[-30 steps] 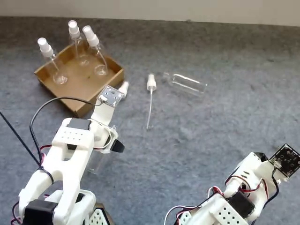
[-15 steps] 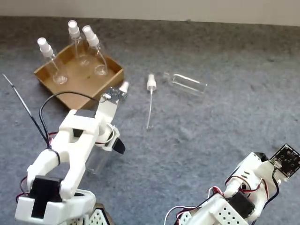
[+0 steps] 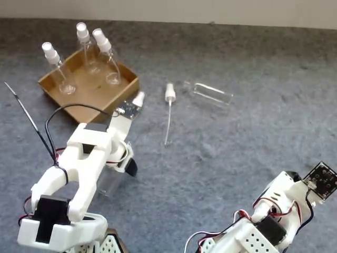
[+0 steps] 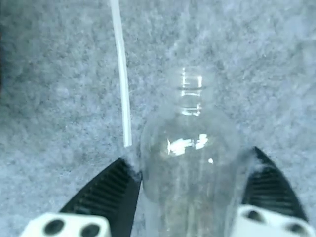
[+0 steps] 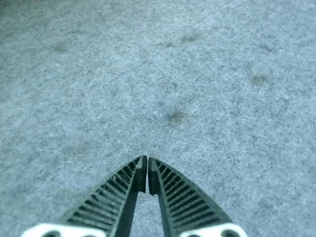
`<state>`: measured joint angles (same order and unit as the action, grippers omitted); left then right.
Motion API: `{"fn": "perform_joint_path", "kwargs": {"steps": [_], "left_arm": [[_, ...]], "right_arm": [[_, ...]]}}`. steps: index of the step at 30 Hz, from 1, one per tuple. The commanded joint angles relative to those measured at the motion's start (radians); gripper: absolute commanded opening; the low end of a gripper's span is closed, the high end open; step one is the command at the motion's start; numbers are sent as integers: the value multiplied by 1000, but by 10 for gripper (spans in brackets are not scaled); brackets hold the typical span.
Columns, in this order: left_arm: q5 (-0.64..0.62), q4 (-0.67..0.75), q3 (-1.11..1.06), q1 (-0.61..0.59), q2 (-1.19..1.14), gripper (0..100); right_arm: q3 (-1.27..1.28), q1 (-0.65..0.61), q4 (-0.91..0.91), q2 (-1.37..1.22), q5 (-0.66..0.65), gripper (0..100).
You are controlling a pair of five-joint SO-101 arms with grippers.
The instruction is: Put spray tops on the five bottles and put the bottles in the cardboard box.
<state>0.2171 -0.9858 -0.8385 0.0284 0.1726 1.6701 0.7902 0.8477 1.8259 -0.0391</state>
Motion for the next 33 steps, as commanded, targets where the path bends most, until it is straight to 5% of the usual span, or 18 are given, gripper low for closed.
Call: {"fn": "perform_joint_path", "kwargs": {"steps": [1, 9, 26, 33], "left_arm": [[9, -17, 50, -10, 12, 104], [11, -52, 104, -7, 15, 35], [5, -586, 604, -5, 15, 35], [5, -770, 842, -5, 16, 34]], "right_arm": [[156, 5, 5, 5, -11, 5], [156, 5, 5, 5, -11, 5], [156, -4, 1, 12, -8, 5], [156, -166, -2, 12, -11, 6]]}}
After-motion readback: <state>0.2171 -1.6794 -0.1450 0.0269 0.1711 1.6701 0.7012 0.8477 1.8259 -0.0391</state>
